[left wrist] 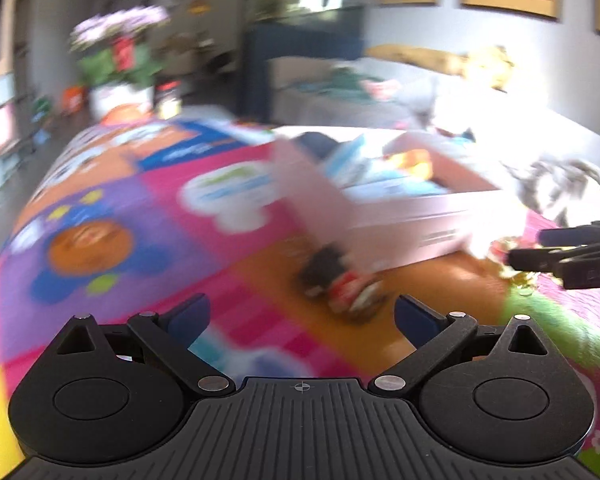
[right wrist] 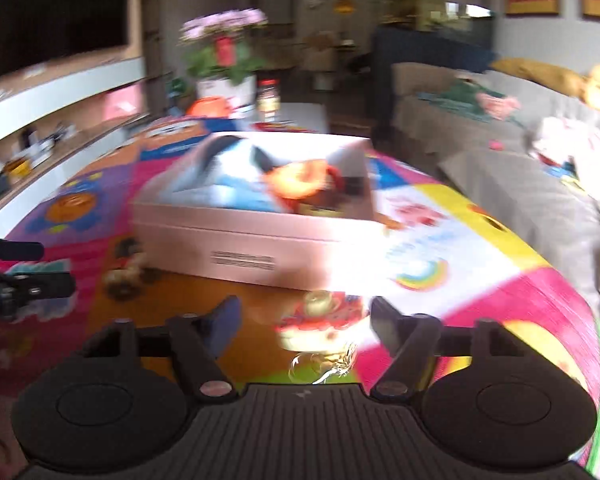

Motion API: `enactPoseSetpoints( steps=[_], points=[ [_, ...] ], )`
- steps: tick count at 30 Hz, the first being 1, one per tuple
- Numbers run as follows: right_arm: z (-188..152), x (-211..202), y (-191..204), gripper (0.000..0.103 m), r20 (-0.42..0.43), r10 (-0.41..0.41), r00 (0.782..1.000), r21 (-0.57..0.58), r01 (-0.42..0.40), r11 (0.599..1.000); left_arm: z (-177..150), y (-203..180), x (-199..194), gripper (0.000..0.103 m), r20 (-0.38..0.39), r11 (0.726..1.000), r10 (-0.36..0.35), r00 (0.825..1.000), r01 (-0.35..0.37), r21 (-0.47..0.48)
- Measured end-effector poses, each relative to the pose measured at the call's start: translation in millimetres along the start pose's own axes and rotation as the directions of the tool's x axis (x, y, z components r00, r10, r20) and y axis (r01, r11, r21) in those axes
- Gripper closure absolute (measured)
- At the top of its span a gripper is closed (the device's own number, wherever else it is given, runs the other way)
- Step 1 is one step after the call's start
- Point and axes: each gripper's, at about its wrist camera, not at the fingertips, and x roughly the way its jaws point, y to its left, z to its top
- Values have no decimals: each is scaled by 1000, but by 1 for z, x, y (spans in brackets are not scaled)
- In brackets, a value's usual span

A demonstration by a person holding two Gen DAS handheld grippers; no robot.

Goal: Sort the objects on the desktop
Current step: 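Grasp the black-and-red figure keychain with the left gripper while the right releases the pink toy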

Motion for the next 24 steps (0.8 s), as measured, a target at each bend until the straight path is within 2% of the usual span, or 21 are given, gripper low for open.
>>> enactPoseSetpoints(
  steps=[4, 7, 9, 11, 14, 18, 19, 21, 24],
  points=[
    [-16, 6, -8, 18, -4, 9, 1000, 44, -8, 999, 13, -22, 24, 2, -11, 994, -32, 999, 33, 106],
    [-22, 9, -15, 17, -14, 22, 1000, 77, -20, 997, 20, -28, 47, 1, -41, 991, -42, 998, 47, 128],
    [-22, 7, -22, 9, 9, 30, 1000, 107, -31, 994, 21, -30, 59, 1, -73, 988, -60, 996, 70, 138],
    [-25, 5, -26, 7, 18, 39, 999, 124, -41, 991, 18, -33, 66, 1, -105, 983, -98, 990, 113, 142],
    [-26, 1, -28, 7, 27, 49, 998, 131, -52, 990, 8, -40, 58, 1, -130, 975, -120, 984, 141, 174],
    [-26, 2, -29, 6, 31, 52, 998, 137, -56, 989, -9, -51, 29, 1, -181, 944, -258, 949, 287, 163],
    [-26, 2, -29, 6, 32, 54, 998, 137, -58, 989, -14, -54, 22, 1, -177, 941, -265, 948, 295, 167],
    [-25, 2, -28, 5, 35, 53, 998, 135, -57, 989, -19, -62, 14, 1, -164, 955, -218, 962, 244, 166],
    [-25, 2, -28, 4, 36, 52, 998, 133, -56, 990, -15, -65, 20, 1, -147, 984, -131, 981, 146, 102]
  ],
)
